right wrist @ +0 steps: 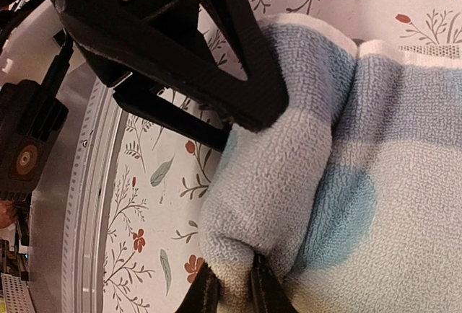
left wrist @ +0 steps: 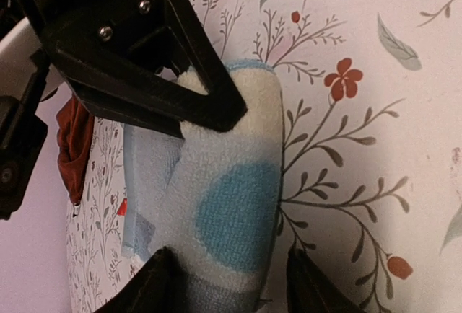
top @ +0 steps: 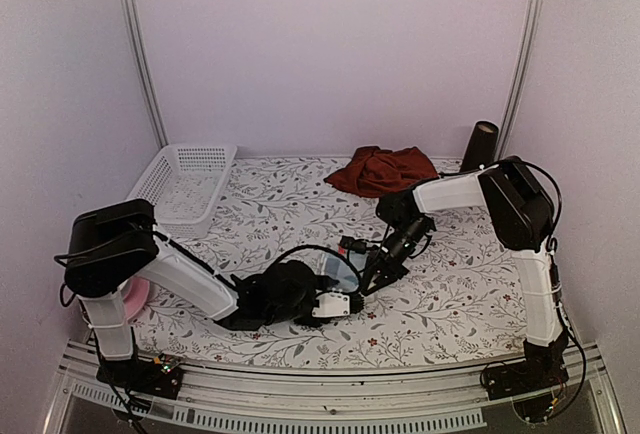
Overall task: Roll the towels
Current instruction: Roll the towel at the center of the board.
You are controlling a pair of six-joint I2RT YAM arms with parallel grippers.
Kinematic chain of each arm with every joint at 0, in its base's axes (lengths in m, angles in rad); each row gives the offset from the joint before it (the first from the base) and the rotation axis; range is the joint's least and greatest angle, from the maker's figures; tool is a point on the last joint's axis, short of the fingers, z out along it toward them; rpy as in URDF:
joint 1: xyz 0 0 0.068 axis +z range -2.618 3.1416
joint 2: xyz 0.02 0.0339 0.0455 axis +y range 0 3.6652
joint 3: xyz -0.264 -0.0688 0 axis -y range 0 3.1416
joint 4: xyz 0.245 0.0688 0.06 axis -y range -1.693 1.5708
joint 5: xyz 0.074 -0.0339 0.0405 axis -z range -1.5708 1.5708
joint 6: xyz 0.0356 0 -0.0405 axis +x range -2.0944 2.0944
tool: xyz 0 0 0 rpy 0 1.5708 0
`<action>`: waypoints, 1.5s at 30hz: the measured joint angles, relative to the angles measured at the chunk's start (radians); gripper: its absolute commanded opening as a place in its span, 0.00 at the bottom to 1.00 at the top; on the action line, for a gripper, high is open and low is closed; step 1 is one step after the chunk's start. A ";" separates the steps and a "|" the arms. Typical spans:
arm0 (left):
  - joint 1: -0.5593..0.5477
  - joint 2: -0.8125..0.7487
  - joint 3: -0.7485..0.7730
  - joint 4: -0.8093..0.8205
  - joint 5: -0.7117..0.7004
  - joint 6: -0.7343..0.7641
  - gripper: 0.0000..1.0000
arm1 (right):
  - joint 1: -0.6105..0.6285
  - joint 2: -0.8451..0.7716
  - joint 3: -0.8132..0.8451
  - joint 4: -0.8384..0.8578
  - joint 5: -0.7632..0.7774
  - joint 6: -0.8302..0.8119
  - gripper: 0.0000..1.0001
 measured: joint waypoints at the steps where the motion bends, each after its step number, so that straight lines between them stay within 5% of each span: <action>1: -0.004 0.000 -0.010 0.013 -0.006 0.007 0.54 | 0.000 0.001 0.001 0.000 -0.001 0.002 0.13; 17: -0.011 0.018 -0.022 0.065 -0.058 0.055 0.47 | 0.000 0.003 0.005 -0.003 0.000 0.010 0.13; 26: -0.011 0.036 0.019 0.004 -0.074 0.037 0.11 | -0.002 0.009 0.015 -0.019 -0.002 0.008 0.18; 29: -0.009 0.036 0.032 -0.022 -0.072 0.026 0.00 | -0.009 0.009 0.017 -0.021 -0.001 0.006 0.31; 36: 0.005 0.035 0.109 -0.156 -0.036 -0.033 0.00 | -0.039 -0.052 -0.050 0.039 0.039 0.008 0.58; 45: 0.066 0.071 0.293 -0.422 0.117 -0.193 0.05 | -0.069 -0.329 -0.281 0.296 0.223 0.003 0.66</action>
